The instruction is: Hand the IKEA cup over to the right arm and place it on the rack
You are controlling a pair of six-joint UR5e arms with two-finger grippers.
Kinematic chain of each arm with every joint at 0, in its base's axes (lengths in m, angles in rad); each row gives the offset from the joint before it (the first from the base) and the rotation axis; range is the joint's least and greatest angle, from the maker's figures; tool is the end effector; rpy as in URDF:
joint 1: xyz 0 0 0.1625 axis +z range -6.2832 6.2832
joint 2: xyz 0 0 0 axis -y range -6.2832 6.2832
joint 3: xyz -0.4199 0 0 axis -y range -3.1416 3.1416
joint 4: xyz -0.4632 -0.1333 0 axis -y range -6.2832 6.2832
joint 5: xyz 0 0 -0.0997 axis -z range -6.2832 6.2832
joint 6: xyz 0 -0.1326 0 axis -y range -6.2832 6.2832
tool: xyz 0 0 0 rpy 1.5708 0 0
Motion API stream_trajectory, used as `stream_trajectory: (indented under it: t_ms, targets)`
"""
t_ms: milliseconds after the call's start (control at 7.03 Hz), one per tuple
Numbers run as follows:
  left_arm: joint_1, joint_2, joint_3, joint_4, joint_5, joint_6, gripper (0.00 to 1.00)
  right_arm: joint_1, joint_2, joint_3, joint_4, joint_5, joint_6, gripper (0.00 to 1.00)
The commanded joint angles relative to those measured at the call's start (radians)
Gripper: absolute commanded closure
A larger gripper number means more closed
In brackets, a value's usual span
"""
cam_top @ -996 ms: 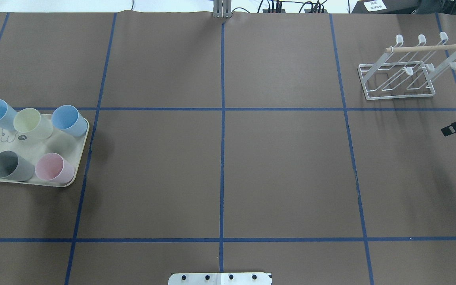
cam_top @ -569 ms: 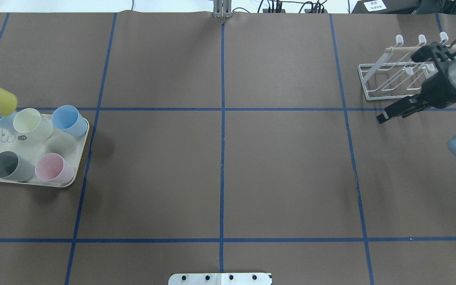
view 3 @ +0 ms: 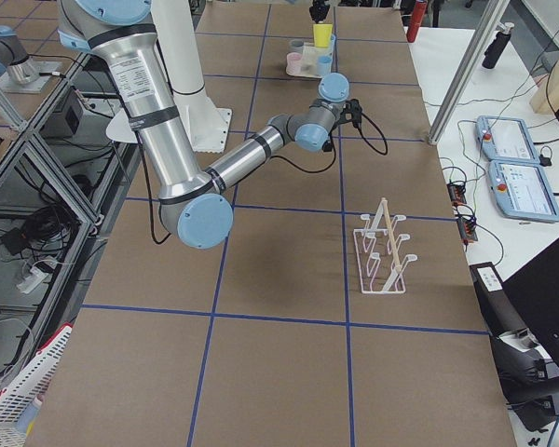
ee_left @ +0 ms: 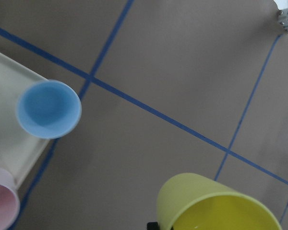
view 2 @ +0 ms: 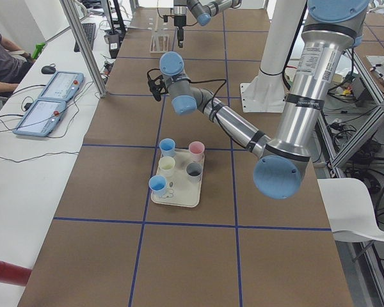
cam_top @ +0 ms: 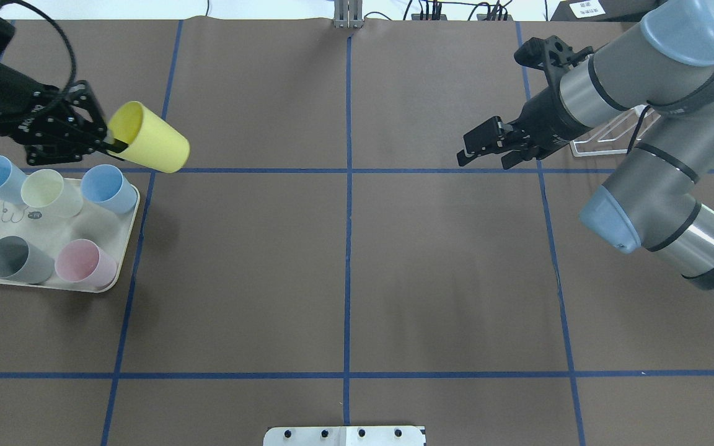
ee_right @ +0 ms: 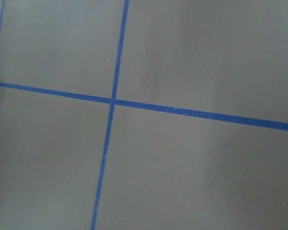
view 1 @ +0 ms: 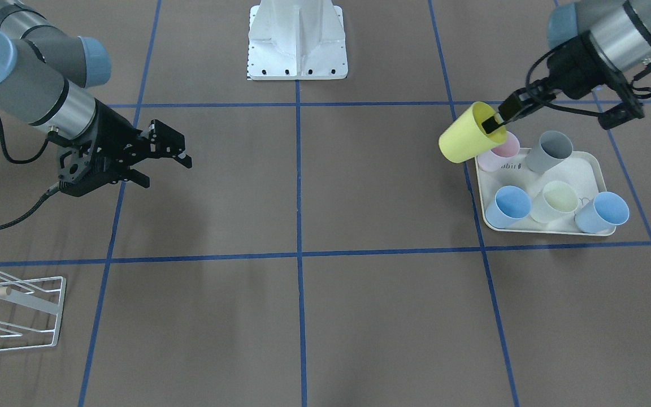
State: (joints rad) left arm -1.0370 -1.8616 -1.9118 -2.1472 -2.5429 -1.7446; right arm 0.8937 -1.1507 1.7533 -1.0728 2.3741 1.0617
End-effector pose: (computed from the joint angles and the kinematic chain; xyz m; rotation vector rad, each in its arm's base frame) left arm 0.2845 -0.5281 0.2245 -0.3041 1.3487 -0.4283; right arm -0.3966 -0.5538 0.2362 0.1198 -1.2458 -0.1085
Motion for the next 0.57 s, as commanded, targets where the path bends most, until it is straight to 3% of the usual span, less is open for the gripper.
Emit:
stream_trajectory:
  t_ms: [0, 142, 427]
  targets:
    - [0.096, -0.167, 0.057, -0.005, 0.0, -0.127, 1.0, -0.019, 0.02, -0.003, 0.199, -0.035, 0.273, 0.02]
    - [0.121, -0.271, 0.12, 0.006, -0.007, -0.134, 1.0, -0.03, 0.02, -0.005, 0.32, -0.07, 0.425, 0.01]
    - [0.138, -0.347, 0.148, -0.006, 0.001, -0.288, 1.0, -0.071, 0.022, -0.009, 0.515, -0.177, 0.672, 0.02]
